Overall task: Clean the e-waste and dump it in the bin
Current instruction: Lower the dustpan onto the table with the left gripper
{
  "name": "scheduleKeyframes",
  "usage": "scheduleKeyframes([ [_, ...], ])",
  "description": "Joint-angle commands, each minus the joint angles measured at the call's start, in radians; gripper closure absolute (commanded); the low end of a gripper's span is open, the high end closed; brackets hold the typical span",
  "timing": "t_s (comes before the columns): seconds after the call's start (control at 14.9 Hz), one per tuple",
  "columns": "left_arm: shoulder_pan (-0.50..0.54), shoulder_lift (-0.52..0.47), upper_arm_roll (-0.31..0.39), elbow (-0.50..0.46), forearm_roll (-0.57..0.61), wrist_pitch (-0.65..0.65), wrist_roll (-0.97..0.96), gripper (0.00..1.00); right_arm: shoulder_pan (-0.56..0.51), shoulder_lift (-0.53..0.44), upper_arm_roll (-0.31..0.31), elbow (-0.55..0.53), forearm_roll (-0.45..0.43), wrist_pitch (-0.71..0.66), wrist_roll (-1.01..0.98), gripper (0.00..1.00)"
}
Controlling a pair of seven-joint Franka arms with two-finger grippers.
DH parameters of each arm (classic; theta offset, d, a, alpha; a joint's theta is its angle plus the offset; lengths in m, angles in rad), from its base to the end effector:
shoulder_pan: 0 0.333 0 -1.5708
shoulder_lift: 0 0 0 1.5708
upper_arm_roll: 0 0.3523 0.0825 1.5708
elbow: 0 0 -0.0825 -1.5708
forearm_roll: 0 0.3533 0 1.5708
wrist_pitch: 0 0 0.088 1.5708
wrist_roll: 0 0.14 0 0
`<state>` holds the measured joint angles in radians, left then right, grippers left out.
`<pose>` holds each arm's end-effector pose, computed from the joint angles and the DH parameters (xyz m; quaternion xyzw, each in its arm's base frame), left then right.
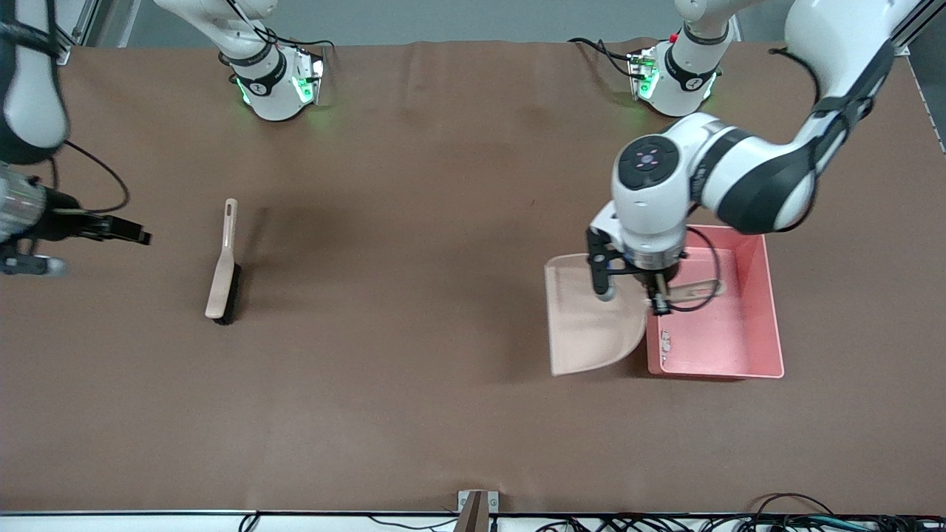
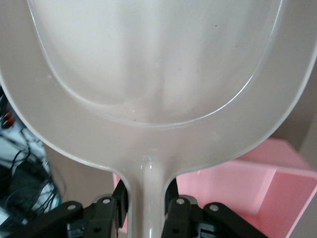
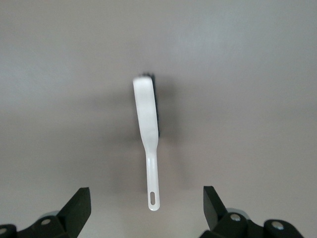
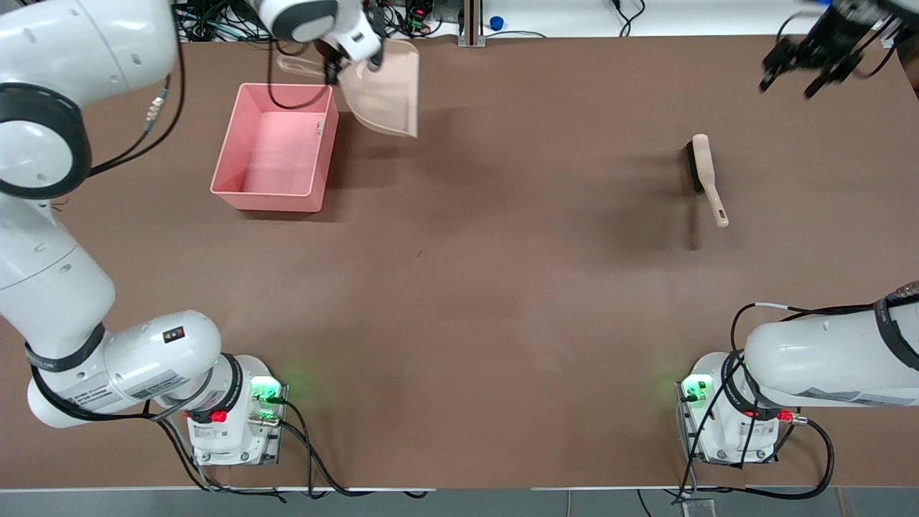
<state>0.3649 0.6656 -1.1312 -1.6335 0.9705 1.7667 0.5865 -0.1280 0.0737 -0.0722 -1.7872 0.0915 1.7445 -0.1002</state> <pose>0.5948 -0.2598 0.3988 -0.6986 0.6938 0.0340 0.1716 0.5332 -0.0957 0.5075 -0.9956 0.0604 0.0511 0.0501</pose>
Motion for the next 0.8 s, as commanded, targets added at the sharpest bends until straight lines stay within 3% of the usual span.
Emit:
scheduleKeyframes([
  [0.0, -0.079, 0.077, 0.025, 0.034, -0.009, -0.001, -0.033, 0.89, -0.007, 0.063, 0.015, 0.22, -0.019, -0.074, -0.006, 0.0],
  [0.13, -0.15, 0.101, 0.059, 0.035, -0.01, 0.005, -0.063, 0.89, 0.013, 0.083, 0.018, 0.316, -0.038, -0.146, 0.0, 0.0],
  [0.47, -0.34, 0.146, 0.192, 0.034, -0.019, 0.08, -0.183, 0.88, 0.022, 0.074, 0.02, 0.402, -0.062, -0.244, 0.002, 0.0],
  [0.74, -0.377, 0.17, 0.203, 0.024, -0.032, 0.097, -0.221, 0.88, 0.034, 0.075, 0.02, 0.423, -0.091, -0.307, 0.005, 0.0],
])
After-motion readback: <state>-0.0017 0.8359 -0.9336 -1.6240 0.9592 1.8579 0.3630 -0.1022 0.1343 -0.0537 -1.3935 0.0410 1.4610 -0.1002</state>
